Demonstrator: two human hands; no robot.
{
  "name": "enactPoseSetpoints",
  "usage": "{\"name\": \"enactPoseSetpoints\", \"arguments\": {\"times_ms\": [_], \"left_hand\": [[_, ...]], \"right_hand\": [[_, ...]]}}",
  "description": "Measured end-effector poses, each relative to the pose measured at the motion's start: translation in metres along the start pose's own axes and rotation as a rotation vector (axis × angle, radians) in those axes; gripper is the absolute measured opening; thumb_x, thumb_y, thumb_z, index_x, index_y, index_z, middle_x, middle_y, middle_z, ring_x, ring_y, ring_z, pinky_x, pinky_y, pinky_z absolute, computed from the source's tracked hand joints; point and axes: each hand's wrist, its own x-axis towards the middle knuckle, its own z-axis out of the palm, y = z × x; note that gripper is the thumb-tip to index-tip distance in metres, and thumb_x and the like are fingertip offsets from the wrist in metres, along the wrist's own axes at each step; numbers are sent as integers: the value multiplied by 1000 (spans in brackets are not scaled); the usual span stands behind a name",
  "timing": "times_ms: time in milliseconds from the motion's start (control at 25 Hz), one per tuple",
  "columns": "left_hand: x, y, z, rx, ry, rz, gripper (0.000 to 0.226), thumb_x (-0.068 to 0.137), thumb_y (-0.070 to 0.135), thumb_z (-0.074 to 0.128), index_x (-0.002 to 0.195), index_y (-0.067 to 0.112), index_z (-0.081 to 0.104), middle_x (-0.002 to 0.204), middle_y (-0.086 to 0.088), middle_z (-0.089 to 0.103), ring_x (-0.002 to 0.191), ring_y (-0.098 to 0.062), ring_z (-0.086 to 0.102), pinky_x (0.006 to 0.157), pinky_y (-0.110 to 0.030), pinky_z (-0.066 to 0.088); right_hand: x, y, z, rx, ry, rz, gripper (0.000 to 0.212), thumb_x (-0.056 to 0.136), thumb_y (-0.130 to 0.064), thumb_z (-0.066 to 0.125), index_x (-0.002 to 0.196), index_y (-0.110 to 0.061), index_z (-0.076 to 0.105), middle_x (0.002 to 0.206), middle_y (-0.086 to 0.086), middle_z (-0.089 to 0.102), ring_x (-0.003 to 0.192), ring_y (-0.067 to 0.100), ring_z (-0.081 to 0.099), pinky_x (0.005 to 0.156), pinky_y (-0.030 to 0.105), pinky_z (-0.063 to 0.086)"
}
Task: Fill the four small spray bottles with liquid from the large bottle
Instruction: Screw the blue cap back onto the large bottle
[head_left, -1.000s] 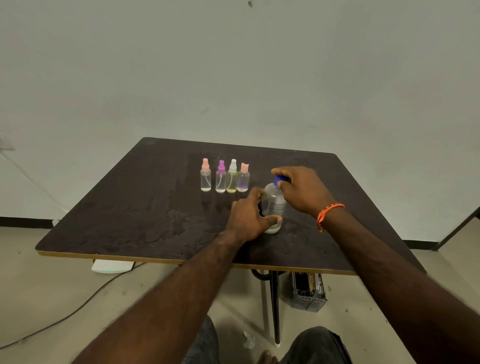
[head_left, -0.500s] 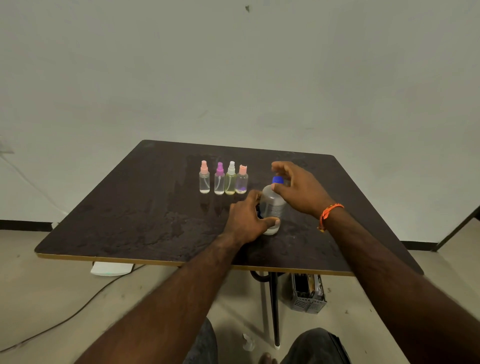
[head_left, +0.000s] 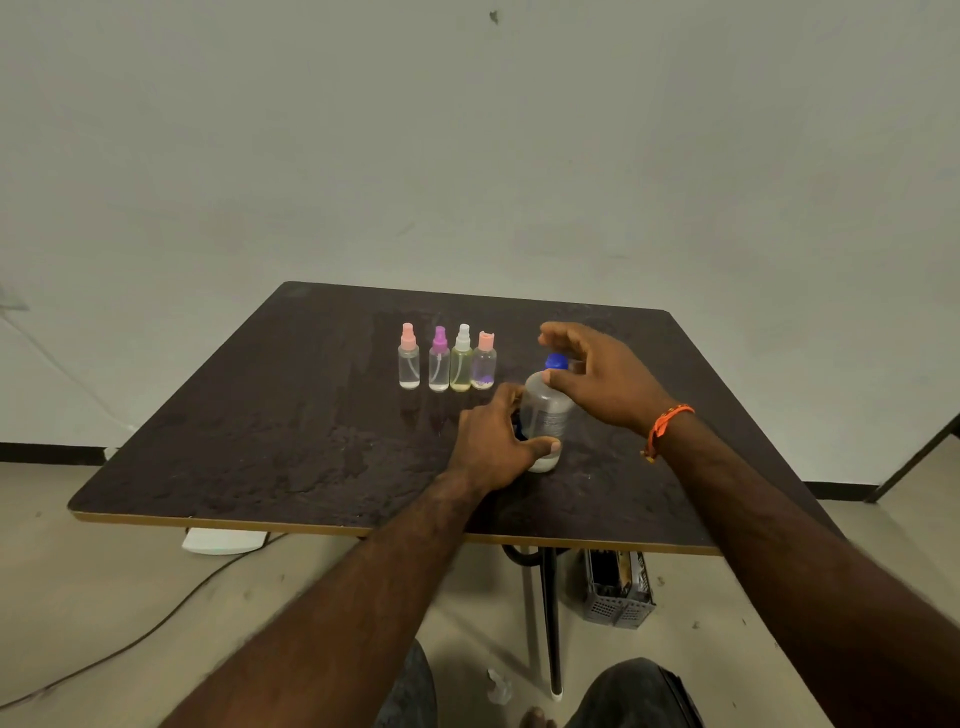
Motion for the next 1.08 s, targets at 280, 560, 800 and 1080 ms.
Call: {"name": "enactPoseSetpoints", "arguments": {"times_ms": [280, 560, 800, 1080], "left_hand": [[0, 0, -1, 26, 8, -2, 76, 71, 52, 90, 132, 27, 53, 128, 5, 71, 113, -13, 68, 104, -45, 55], [1, 0, 0, 7, -3, -6, 76, 72, 48, 91, 133, 24, 52, 131, 2, 70, 116, -15, 67, 106, -47, 52], [0, 0, 0, 27, 3, -7, 76, 70, 52, 90, 132, 29, 51, 129, 5, 70, 114, -14, 67, 106, -48, 52], [0, -2, 0, 28, -9, -14, 74, 68, 55, 88, 128, 30, 52, 125, 7, 71, 112, -14, 67, 106, -49, 51]], "right_hand": [[7, -1, 2, -229, 237, 75, 44, 71, -53, 84, 94, -21, 65, 82, -8, 65, 75, 10, 61, 70, 29, 53], [2, 6, -9, 0, -6, -17, 41, 94, -16, 66, 135, -17, 61, 133, -2, 65, 117, 7, 60, 108, 34, 47], [6, 5, 5, -231, 240, 87, 47, 72, -60, 80, 91, -21, 62, 84, -7, 66, 76, 11, 60, 61, 25, 43], [-3, 16, 8, 86, 181, -7, 37, 89, -25, 75, 124, -16, 67, 117, -1, 72, 104, 10, 68, 95, 30, 55]]}}
